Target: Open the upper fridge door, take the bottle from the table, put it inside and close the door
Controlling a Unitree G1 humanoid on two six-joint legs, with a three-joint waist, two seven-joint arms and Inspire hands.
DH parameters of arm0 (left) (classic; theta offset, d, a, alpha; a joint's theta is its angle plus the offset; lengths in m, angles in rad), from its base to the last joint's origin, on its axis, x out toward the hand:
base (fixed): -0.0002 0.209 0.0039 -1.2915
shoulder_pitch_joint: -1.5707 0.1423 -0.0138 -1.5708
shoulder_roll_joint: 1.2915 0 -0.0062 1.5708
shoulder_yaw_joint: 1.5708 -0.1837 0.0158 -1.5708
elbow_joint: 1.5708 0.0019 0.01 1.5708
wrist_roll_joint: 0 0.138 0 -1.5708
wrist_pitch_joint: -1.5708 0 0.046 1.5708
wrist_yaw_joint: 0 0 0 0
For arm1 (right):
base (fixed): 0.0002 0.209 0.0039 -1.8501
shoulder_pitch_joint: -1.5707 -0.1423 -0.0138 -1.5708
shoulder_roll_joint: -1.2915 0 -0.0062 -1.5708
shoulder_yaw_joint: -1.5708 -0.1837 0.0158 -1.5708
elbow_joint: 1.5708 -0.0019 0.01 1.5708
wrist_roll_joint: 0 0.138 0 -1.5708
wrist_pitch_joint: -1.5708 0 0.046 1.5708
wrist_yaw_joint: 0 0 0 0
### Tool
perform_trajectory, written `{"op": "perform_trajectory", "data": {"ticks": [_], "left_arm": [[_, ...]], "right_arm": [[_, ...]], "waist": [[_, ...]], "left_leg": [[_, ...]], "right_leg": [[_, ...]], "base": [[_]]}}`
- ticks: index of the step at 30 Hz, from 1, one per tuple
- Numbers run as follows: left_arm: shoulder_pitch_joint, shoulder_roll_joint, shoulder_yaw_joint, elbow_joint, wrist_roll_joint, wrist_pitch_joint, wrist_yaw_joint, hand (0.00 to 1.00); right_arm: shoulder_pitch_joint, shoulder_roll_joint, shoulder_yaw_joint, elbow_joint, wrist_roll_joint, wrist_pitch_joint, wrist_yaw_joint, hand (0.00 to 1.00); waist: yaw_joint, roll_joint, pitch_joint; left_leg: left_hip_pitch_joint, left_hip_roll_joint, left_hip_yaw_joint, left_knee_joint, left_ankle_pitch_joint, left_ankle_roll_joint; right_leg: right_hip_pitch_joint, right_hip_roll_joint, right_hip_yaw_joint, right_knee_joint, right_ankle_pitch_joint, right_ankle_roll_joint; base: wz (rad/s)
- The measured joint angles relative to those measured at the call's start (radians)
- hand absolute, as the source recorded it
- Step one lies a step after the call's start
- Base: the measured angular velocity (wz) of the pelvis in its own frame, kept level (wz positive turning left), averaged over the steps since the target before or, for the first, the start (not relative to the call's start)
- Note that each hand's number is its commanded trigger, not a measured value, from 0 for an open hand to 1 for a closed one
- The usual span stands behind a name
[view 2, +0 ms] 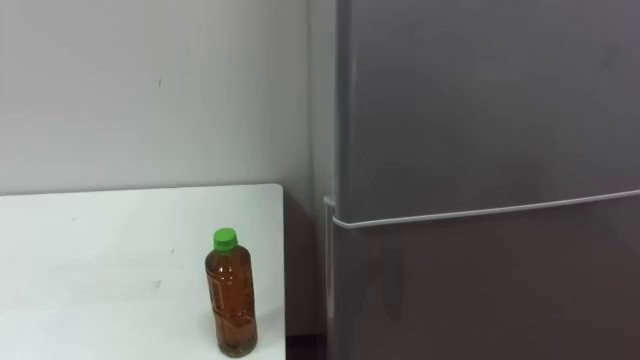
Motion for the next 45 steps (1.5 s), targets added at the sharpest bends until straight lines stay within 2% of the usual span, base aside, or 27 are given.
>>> {"op": "perform_trajectory", "data": {"ticks": [11,26,33,35,38,40,41,44,45], "left_arm": [[-0.003,0.001,0.001,-0.002,0.033,-0.005,0.009,0.00],[-0.006,0.002,0.013,-0.009,-0.024,-0.004,0.002,0.00],[-0.017,0.016,0.037,-0.059,-0.111,-0.005,0.053,0.00],[-0.016,0.015,0.060,-0.112,-0.151,-0.003,0.070,0.00],[-0.030,0.015,0.120,-0.224,-0.204,-0.009,0.097,0.00],[-0.047,0.015,0.145,-0.271,-0.215,-0.034,0.129,0.00],[-0.047,0.015,0.145,-0.288,-0.217,-0.038,0.139,0.00],[-0.047,0.015,0.143,-0.400,-0.244,-0.052,0.175,0.00],[-0.048,0.015,0.143,-0.439,-0.267,-0.067,0.185,0.00]], "right_arm": [[0.003,0.001,0.001,-0.001,0.005,0.000,0.004,0.00],[-0.008,-0.001,-0.001,0.010,0.004,0.003,0.011,0.00],[-0.006,-0.001,-0.031,0.013,-0.005,0.005,0.011,0.00],[-0.005,0.000,-0.043,0.008,-0.021,0.005,0.011,0.00],[-0.006,0.000,-0.070,0.009,-0.045,0.005,0.012,0.00],[-0.006,-0.002,-0.091,0.007,-0.050,0.002,0.012,0.00],[-0.005,-0.002,-0.094,0.003,-0.057,0.001,0.012,0.00],[0.003,-0.001,-0.109,-0.007,-0.081,-0.001,0.011,0.00],[0.003,-0.001,-0.112,-0.007,-0.082,-0.001,0.010,0.00]], "waist": [[0.000,-0.007,-0.0006],[0.000,-0.002,-0.0013],[-0.003,0.007,-0.0033],[-0.003,0.016,-0.0085],[0.002,0.020,-0.0098],[0.004,0.025,-0.0072],[0.002,0.027,-0.0080],[-0.002,0.031,-0.0037],[-0.002,0.033,-0.0038]], "left_leg": [[-0.001,-0.001,-0.001,-0.001,0.000,0.000],[0.005,-0.001,0.001,0.000,0.000,0.000],[0.010,-0.001,0.000,0.000,0.000,0.000],[0.011,-0.001,-0.001,0.000,0.000,0.000],[0.015,0.000,0.001,0.004,0.000,0.000],[0.028,0.000,0.003,0.000,0.000,0.000],[0.031,0.000,0.003,0.000,0.000,0.000],[0.027,0.001,0.000,0.000,-0.001,0.000],[0.025,0.001,0.001,0.000,-0.001,0.000]], "right_leg": [[-0.002,-0.001,0.000,0.000,0.000,0.000],[0.004,-0.002,-0.003,0.001,0.000,0.000],[0.006,-0.002,-0.001,0.002,0.000,0.000],[0.007,-0.002,-0.001,0.003,0.000,0.000],[0.008,-0.001,0.000,0.005,0.000,0.000],[0.018,-0.001,0.001,0.005,0.001,0.000],[0.020,-0.001,0.001,0.004,0.001,0.000],[0.020,-0.001,-0.003,0.004,0.001,-0.001],[0.019,-0.001,-0.004,0.004,0.001,-0.001]], "base": [[0.00],[0.00],[0.00],[0.00],[-0.01],[-0.06],[-0.04],[0.00],[0.00]]}}
